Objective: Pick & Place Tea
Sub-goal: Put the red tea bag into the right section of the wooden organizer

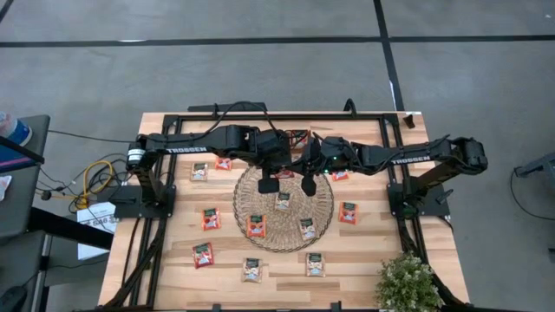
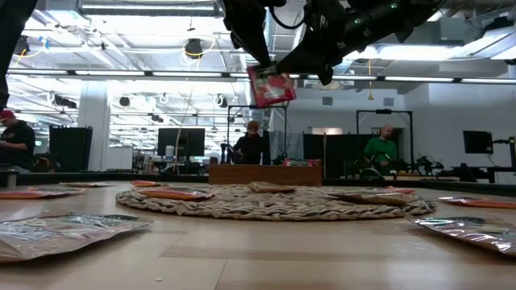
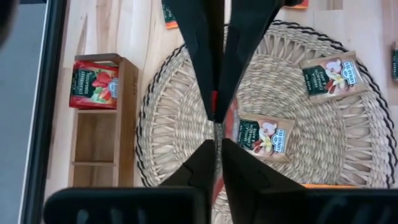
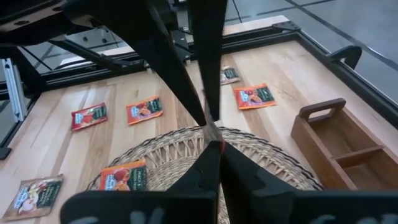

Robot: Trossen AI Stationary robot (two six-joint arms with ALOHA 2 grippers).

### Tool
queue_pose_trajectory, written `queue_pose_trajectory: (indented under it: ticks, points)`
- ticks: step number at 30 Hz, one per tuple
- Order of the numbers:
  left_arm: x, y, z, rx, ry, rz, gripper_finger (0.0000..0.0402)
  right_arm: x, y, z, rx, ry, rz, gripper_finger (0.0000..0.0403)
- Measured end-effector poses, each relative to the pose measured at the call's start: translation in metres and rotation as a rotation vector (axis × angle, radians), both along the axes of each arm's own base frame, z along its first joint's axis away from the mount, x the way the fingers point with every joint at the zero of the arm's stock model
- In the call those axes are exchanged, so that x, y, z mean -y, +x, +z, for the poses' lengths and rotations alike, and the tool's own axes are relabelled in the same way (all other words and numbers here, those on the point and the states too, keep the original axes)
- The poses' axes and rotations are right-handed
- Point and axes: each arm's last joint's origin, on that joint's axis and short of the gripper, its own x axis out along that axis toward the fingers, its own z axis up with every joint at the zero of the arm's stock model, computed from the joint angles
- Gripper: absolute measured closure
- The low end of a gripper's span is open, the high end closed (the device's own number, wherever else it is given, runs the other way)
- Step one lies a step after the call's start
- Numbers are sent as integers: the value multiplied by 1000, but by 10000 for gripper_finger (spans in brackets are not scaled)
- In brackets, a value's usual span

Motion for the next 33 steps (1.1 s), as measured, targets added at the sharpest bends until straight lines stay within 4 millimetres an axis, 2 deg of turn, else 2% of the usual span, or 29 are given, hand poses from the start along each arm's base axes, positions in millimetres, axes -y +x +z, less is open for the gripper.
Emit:
queue_pose_trajectory:
  ticks: [7,14,18,25,30,33]
  points:
    - [-2,0,0,-7,60,37,300,5,-1,0,-2,-9,-36,403]
    - [-3,-9,-4,-104,103,103,237,32,-6,-2,-25,-9,-133,403]
    - [-2,-20,-9,-215,58,143,228,59,-15,-5,-56,7,-207,403]
    - [-3,-23,-22,-246,-29,178,227,105,-35,-8,-60,68,-275,403]
    - [-1,-25,-47,-166,-63,157,227,126,-47,-22,-73,106,-294,403]
    - [-2,-36,-54,-49,-96,143,227,134,-47,-34,-95,130,-296,403]
